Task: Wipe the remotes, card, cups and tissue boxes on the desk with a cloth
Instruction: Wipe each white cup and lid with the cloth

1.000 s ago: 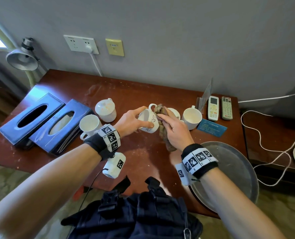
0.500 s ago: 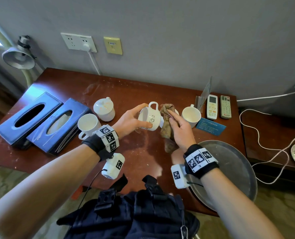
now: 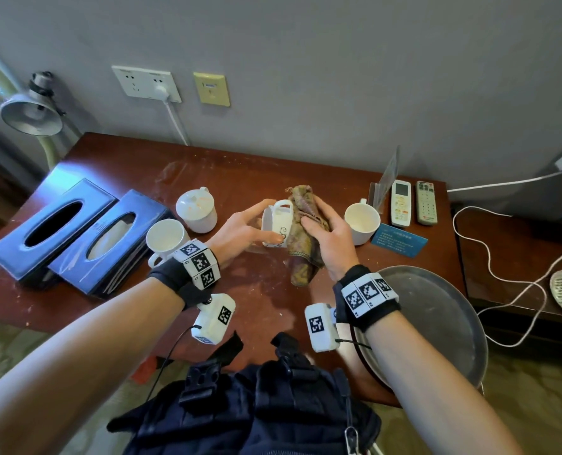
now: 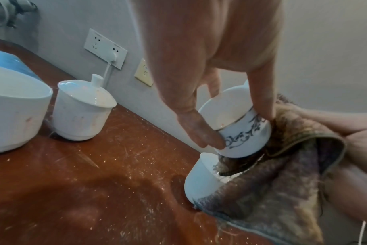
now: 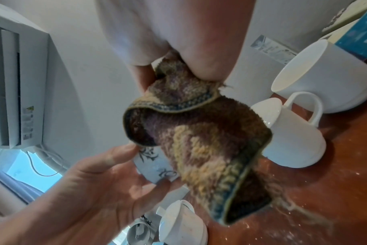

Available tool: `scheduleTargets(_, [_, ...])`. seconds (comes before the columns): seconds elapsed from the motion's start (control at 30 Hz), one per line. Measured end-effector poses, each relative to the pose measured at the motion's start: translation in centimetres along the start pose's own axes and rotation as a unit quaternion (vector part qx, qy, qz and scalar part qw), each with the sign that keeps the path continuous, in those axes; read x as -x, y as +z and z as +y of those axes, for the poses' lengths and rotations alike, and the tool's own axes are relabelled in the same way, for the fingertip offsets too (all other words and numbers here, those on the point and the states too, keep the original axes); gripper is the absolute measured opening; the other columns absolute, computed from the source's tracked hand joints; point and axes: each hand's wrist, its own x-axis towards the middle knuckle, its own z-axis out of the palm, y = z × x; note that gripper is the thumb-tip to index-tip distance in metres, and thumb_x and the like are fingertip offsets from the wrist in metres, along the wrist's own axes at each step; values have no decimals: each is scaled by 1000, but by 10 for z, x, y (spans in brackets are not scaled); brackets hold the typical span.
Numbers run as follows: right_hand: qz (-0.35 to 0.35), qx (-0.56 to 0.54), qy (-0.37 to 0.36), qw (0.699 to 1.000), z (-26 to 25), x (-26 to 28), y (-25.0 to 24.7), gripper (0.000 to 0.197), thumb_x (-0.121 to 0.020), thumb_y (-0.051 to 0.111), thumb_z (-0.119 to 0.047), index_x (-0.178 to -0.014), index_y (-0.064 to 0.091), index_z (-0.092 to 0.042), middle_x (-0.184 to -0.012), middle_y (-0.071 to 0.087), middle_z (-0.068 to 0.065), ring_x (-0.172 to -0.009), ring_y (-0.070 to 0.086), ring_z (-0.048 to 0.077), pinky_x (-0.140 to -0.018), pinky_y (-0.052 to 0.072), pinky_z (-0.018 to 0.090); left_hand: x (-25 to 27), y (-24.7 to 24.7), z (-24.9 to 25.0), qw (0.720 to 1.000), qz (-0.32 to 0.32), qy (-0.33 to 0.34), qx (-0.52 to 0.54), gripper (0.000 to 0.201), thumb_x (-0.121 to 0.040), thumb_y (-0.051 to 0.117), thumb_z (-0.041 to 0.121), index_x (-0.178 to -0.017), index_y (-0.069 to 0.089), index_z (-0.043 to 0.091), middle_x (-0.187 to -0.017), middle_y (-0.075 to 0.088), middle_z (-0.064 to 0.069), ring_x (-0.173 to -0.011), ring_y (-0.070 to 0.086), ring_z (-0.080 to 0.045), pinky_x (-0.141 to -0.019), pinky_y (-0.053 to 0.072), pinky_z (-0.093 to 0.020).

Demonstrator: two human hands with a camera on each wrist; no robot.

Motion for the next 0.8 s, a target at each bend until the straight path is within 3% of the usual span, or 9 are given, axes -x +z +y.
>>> scheduleTargets(0.07, [-9, 12, -8, 1000, 1, 1, 1, 46, -92, 63, -5, -137, 54, -12, -115, 67, -5, -105, 66, 10, -85, 55, 27, 1, 1, 1, 1000, 2, -9, 16, 74, -78, 77, 3, -138, 45, 32, -121, 68, -7, -109, 67, -26, -89, 58, -42])
scheduleTargets(0.13, [-17, 23, -17, 999, 4, 3, 0, 46, -91, 63, -3, -136, 55, -11, -120, 66, 1, -108, 65, 13, -85, 54, 24, 2, 1, 2, 999, -7, -22, 44, 66, -77, 74, 9, -138, 51, 20, -122, 69, -7, -112, 66, -27, -93, 56, -43])
scheduleTargets(0.23, [-25, 30, -31, 999, 8, 6, -2, 43, -91, 62, 1, -129, 59, -18, -119, 66, -2, -112, 63, 14, -90, 53, 26, 5, 0, 3, 996, -23, -54, 62, 39, -96, 58, 32, -135, 55, 29, -124, 68, -8, -116, 64, -24, -103, 48, -43])
scheduleTargets(0.3, [-31, 40, -41, 998, 9, 7, -2, 44, -90, 62, 2, -127, 60, -22, -119, 67, -5, -113, 63, 11, -94, 52, 29, 4, -1, 3, 995, 0, -79, 68, 46, -97, 53, 50, -137, 54, 27, -122, 69, -12, -113, 66, -24, -105, 47, -44])
scheduleTargets(0.37, [-41, 65, -52, 996, 12, 8, 0, 47, -90, 62, 1, -132, 59, -20, -124, 66, -3, -116, 61, 11, -99, 51, 32, 4, 2, 6, 995, 3, -76, 65, 49, -97, 51, 55, -135, 56, 25, -116, 71, -13, -105, 71, -24, -99, 53, -41])
scheduleTargets(0.5, [-46, 74, -57, 995, 12, 9, 4, 50, -90, 62, 1, -136, 56, -19, -128, 64, -2, -119, 59, 10, -102, 49, 34, 5, 4, 3, 994, -10, -57, 88, 38, -99, 54, 44, -135, 55, 33, -120, 70, -8, -107, 70, -24, -93, 56, -41])
scheduleTargets(0.63, [-51, 84, -62, 993, 13, 9, 1, 49, -89, 64, 1, -134, 57, -17, -127, 65, -1, -117, 60, 11, -102, 49, 35, 1, 3, 0, 989, 20, -78, 127, 40, -94, 60, 19, -133, 58, 10, -110, 72, -14, -97, 71, -26, -91, 57, -42])
scheduleTargets(0.73, [-5, 36, -41, 998, 14, 7, 1, 40, -88, 66, -2, -120, 58, -24, -121, 65, 1, -111, 63, 14, -99, 52, 42, -1, 3, -1, 992, 41, -67, 94, 49, -85, 67, 8, -133, 57, 5, -114, 71, -16, -85, 73, -20, -94, 56, -44])
scheduleTargets(0.8, [31, 13, -31, 999, 12, 3, -1, 36, -87, 67, -3, -111, 60, -30, -116, 66, 3, -107, 65, 18, -95, 54, 44, -1, 3, -2, 993, 44, -57, 92, 54, -81, 70, 4, -133, 57, 12, -125, 65, -15, -94, 72, -22, -89, 58, -41])
